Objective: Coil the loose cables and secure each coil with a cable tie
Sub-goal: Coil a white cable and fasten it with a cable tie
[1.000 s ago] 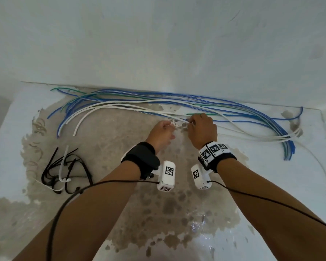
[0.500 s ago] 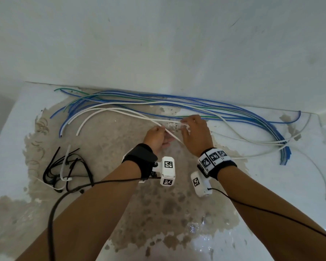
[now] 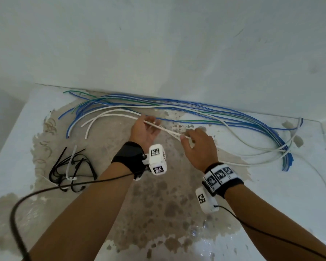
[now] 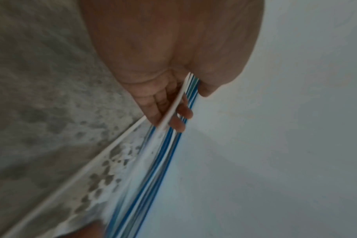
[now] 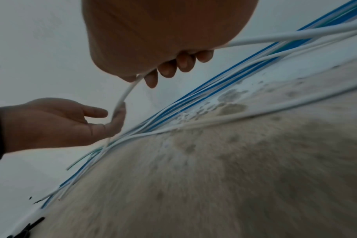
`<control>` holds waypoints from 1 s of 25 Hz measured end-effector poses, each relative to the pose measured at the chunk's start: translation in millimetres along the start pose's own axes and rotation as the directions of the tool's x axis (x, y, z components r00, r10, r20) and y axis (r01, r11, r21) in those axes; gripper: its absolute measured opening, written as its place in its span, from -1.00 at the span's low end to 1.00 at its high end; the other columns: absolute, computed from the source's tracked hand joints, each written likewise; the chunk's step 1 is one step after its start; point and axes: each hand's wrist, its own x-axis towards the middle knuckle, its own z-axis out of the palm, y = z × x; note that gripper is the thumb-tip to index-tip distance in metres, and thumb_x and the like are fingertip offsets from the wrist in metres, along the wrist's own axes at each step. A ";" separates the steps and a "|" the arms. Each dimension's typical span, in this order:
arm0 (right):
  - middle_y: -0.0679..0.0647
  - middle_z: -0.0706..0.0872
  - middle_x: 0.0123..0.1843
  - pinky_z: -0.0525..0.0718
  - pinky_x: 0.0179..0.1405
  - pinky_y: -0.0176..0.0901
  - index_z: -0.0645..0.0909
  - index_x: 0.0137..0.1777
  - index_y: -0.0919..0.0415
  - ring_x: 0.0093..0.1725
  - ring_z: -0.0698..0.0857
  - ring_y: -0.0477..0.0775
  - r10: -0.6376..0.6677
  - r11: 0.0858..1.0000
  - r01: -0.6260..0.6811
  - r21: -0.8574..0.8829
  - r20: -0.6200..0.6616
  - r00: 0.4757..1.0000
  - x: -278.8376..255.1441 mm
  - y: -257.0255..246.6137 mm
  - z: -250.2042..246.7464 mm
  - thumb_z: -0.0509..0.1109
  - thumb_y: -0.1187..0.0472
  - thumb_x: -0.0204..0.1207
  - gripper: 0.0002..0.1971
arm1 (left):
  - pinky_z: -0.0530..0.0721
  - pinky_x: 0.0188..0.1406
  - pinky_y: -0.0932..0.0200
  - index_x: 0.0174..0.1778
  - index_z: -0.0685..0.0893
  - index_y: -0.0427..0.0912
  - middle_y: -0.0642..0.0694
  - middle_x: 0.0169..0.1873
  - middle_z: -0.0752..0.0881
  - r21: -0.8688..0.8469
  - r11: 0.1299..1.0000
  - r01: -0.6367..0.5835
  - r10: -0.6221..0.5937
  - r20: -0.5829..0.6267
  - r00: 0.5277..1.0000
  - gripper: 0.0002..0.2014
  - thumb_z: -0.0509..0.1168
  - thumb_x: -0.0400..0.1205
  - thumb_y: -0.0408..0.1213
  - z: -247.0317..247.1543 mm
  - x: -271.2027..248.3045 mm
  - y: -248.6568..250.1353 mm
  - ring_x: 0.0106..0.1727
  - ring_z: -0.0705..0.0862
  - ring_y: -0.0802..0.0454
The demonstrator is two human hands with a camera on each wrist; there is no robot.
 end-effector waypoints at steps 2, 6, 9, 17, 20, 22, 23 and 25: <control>-0.14 0.42 -0.35 0.25 -0.22 -0.08 0.52 -0.27 -0.03 -0.34 0.43 0.02 -0.018 0.999 0.017 -0.037 -0.020 1.000 -24.7 4.0 -4.4 0.26 -0.03 0.66 -0.74 | 0.67 -0.18 0.09 -0.28 0.52 -0.19 -0.05 -0.43 0.62 -0.076 0.996 -0.041 0.036 -0.066 0.997 -0.64 0.10 0.83 -0.17 -0.9 1.2 16.1 -0.31 0.65 0.02; -0.15 0.39 -0.42 0.21 -0.20 -0.08 0.53 -0.38 -0.03 -0.37 0.42 -0.01 -0.062 0.994 0.068 -0.081 0.082 0.995 -68.6 20.6 -4.5 0.23 -0.09 0.55 -0.70 | 0.39 -0.52 0.26 -0.20 0.51 -0.10 0.05 -0.48 0.45 0.059 0.994 -0.097 0.104 -0.121 0.987 -0.65 -0.02 0.85 -0.12 -11.4 -7.3 30.8 -0.62 0.40 0.15; -0.15 0.48 -0.40 0.28 -0.17 -0.06 0.59 -0.36 -0.04 -0.32 0.48 -0.03 -0.079 0.992 0.094 -0.084 0.171 0.982 -95.5 26.2 -2.2 0.24 -0.12 0.50 -0.71 | 0.18 -0.68 0.36 -0.07 0.53 -0.09 0.06 -0.45 0.34 0.300 0.948 -0.106 0.113 -0.005 0.994 -0.69 -0.05 0.85 -0.12 -18.0 -33.5 21.2 -0.66 0.22 0.18; -0.18 0.39 -0.44 0.32 0.00 -0.01 0.40 -0.44 -0.12 -0.26 0.47 -0.02 -0.037 0.997 0.044 -0.068 0.102 0.994 -118.7 -0.4 -12.2 0.17 -0.21 0.54 -0.65 | 0.19 -0.56 0.23 0.14 0.60 -0.04 0.01 -0.37 0.46 0.855 0.388 -0.343 0.132 0.317 0.939 -0.71 -0.03 0.86 -0.11 -42.4 -125.1 -11.4 -0.54 0.27 0.15; -0.17 0.39 -0.41 0.33 -0.07 0.01 0.38 -0.42 -0.09 -0.27 0.46 0.03 -0.077 0.997 0.074 -0.039 -0.084 0.993 -124.8 -30.0 -17.3 0.24 -0.08 0.55 -0.69 | 0.47 -0.47 0.19 0.04 0.62 -0.12 -0.01 -0.21 0.73 0.906 0.280 -0.318 -0.031 0.340 0.940 -0.69 0.00 0.85 -0.11 -55.0 -150.9 -22.7 -0.37 0.61 0.07; -0.08 0.45 -0.34 0.33 -0.10 0.02 0.44 -0.39 0.00 -0.24 0.46 0.07 -0.129 0.991 0.131 -0.002 -0.187 0.974 -130.7 -45.9 -15.3 0.26 0.02 0.58 -0.71 | 0.67 -0.25 0.06 0.01 0.61 -0.13 -0.06 -0.03 0.85 0.911 0.333 -0.243 -0.172 0.312 0.935 -0.66 -0.01 0.85 -0.07 -61.1 -163.6 -33.5 -0.10 0.80 -0.08; 0.00 0.47 -0.31 0.35 -0.10 0.02 0.48 -0.36 0.06 -0.23 0.46 0.09 -0.136 0.988 0.148 0.042 -0.218 0.967 -134.9 -52.5 -13.1 0.24 0.07 0.62 -0.71 | 0.72 -0.18 0.01 0.02 0.64 -0.13 -0.09 -0.02 0.86 0.910 0.370 -0.187 -0.237 0.286 0.928 -0.62 -0.02 0.85 -0.02 -61.8 -168.7 -39.8 -0.05 0.82 -0.12; 0.07 0.48 -0.23 0.43 -0.06 0.02 0.51 -0.26 0.15 -0.18 0.45 0.09 -0.075 0.973 0.114 0.202 -0.190 0.979 -142.2 -63.9 -8.4 0.14 0.12 0.73 -0.68 | 0.76 -0.24 0.03 0.05 0.69 -0.15 -0.13 -0.14 0.84 0.892 0.448 -0.058 -0.340 0.230 0.912 -0.49 -0.03 0.82 0.15 -61.9 -174.3 -51.4 -0.19 0.80 -0.09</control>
